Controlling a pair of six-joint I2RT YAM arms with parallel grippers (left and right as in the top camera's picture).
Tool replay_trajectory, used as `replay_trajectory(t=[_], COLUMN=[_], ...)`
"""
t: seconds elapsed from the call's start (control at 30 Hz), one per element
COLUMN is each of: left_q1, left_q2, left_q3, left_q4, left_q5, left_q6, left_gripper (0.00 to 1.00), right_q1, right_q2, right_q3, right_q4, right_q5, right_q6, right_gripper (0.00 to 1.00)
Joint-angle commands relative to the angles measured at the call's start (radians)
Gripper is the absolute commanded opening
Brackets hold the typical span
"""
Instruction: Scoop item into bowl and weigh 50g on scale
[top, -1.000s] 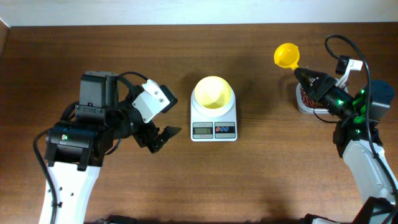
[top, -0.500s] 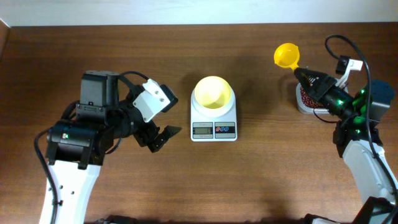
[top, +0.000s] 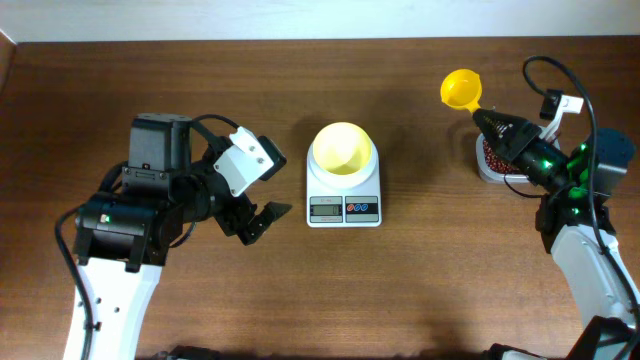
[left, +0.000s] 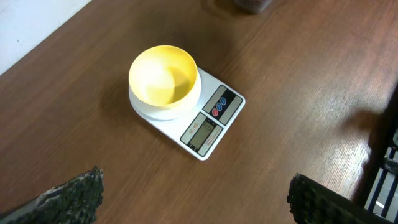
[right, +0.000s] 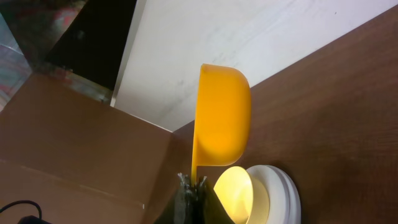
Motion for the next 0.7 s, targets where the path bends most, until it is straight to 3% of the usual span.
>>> replay_trajectory(t=[0.0, 0.67], left_q1=[0.003, 0.003], left_q2=[0.004, 0.005], left_q3=[0.019, 0.018], left_q4=[0.003, 0.010], left_q5=[0.018, 0.018], left_q6=[0.016, 0.016], left_gripper=[0.99, 0.99], right_q1=[-0.001, -0.001], right_q2=[-0.018, -0.018], right_q3=[0.015, 0.015], right_q4=[0.005, 0.004], right_q5=[0.002, 0.002], right_q6=[0.001, 0.000], right_gripper=[0.04, 0.04])
